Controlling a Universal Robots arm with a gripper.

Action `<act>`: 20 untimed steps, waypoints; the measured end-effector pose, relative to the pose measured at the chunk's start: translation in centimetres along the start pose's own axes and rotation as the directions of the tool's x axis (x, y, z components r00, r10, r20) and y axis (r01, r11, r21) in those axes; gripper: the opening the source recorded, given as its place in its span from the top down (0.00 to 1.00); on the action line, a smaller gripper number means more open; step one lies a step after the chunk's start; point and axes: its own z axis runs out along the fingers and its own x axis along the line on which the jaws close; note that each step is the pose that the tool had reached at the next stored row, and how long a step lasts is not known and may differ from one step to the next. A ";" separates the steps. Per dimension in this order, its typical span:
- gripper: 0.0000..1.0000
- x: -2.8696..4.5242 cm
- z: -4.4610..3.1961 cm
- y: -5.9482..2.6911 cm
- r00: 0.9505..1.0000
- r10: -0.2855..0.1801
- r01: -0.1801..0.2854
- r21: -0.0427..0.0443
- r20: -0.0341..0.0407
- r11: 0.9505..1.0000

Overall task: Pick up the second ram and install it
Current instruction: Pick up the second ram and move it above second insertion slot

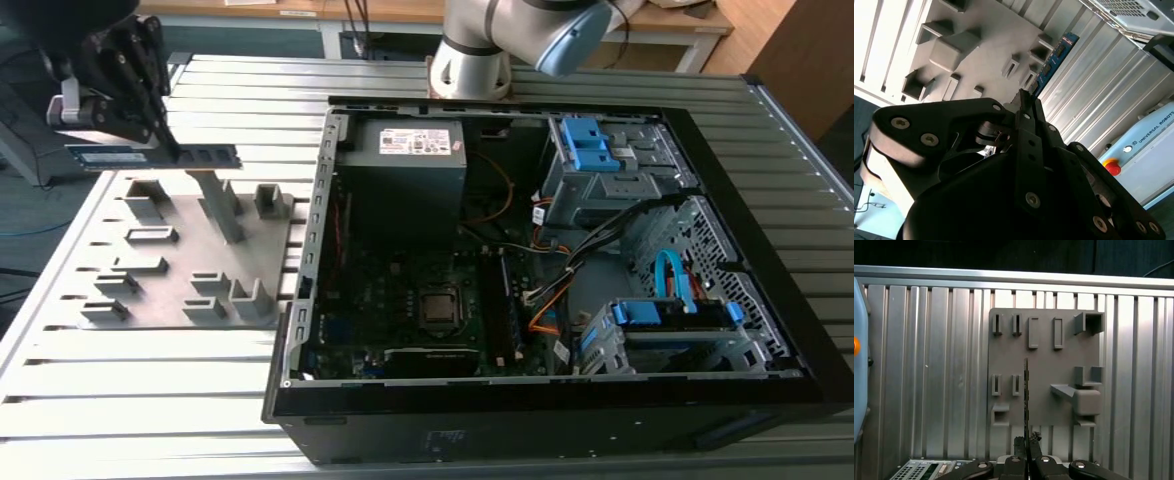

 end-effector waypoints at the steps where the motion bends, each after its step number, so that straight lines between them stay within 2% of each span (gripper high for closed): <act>1: 0.86 0.01 0.00 -0.22 1.000 0.000 0.000 0.000 0.000 1.000; 13: 0.86 0.05 0.01 -2.96 1.000 0.000 0.000 0.000 0.000 1.000; 20: 0.86 0.09 0.01 -5.02 1.000 0.000 0.000 0.000 0.000 1.000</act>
